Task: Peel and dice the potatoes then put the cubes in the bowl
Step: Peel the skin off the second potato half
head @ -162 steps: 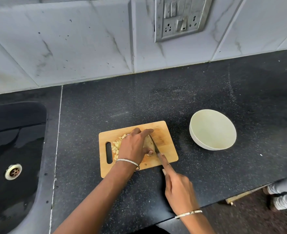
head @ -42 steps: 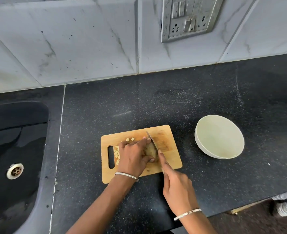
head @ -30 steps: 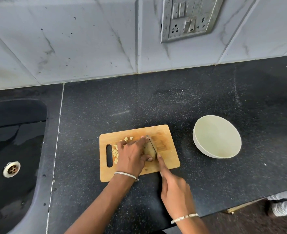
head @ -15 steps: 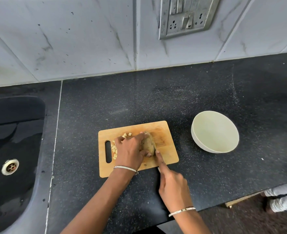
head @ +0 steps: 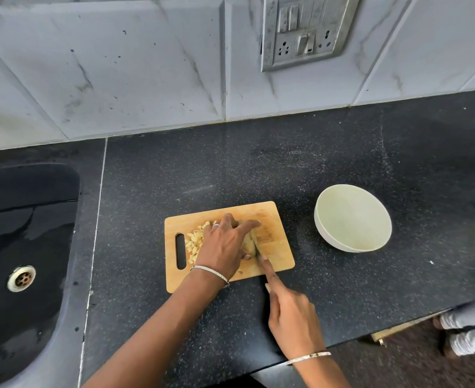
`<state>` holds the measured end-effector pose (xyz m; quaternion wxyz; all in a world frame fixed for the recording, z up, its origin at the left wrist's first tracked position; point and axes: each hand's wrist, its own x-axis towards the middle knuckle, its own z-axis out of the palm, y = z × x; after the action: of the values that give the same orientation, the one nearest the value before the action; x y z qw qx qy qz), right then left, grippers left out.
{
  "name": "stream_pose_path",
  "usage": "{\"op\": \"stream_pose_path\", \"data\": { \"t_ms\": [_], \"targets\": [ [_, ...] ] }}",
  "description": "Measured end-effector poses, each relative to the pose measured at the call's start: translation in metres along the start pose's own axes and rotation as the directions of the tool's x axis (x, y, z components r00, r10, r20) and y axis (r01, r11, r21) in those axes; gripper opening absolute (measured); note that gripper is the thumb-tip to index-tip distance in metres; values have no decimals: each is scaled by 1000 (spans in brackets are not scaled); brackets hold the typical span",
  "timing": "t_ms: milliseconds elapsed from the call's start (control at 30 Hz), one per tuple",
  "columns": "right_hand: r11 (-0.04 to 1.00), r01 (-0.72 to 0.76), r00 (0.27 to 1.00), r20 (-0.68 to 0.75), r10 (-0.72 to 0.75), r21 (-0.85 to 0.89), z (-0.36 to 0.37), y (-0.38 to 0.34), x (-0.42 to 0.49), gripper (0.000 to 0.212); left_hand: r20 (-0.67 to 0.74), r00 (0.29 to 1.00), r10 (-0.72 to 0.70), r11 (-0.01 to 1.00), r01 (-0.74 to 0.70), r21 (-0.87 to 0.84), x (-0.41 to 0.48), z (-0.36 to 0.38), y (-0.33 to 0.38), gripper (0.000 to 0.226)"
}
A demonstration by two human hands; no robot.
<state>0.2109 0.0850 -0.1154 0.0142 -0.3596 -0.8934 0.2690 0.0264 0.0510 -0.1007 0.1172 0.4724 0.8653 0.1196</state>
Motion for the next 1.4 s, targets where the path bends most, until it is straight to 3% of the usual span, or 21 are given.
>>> {"op": "stream_pose_path", "data": {
  "t_ms": [333, 633, 800, 967, 1133, 1400],
  "targets": [
    [1000, 18, 999, -44, -17, 21, 4, -4, 15, 70, -29, 999, -14, 998, 15, 56, -3, 2, 0, 46],
    [1000, 20, 999, -28, -20, 8, -3, -4, -6, 77, -50, 999, 16, 996, -12, 89, -6, 4, -1, 45],
    [1000, 25, 999, -48, -24, 12, -16, 7, -46, 86, -48, 999, 12, 999, -10, 36, -5, 5, -3, 45],
    [997, -64, 997, -36, 63, -37, -36, 14, -72, 95, -75, 997, 25, 1000, -24, 9, -11, 8, -4, 44],
    [993, -11, 997, -76, 20, 116, -45, 5, -43, 80, -125, 992, -11, 993, -4, -119, -15, 13, -6, 46],
    [996, 54, 998, -29, -52, 71, -22, -19, 7, 82, -159, 987, 8, 985, -36, -171, -18, 23, -14, 49]
  ]
}}
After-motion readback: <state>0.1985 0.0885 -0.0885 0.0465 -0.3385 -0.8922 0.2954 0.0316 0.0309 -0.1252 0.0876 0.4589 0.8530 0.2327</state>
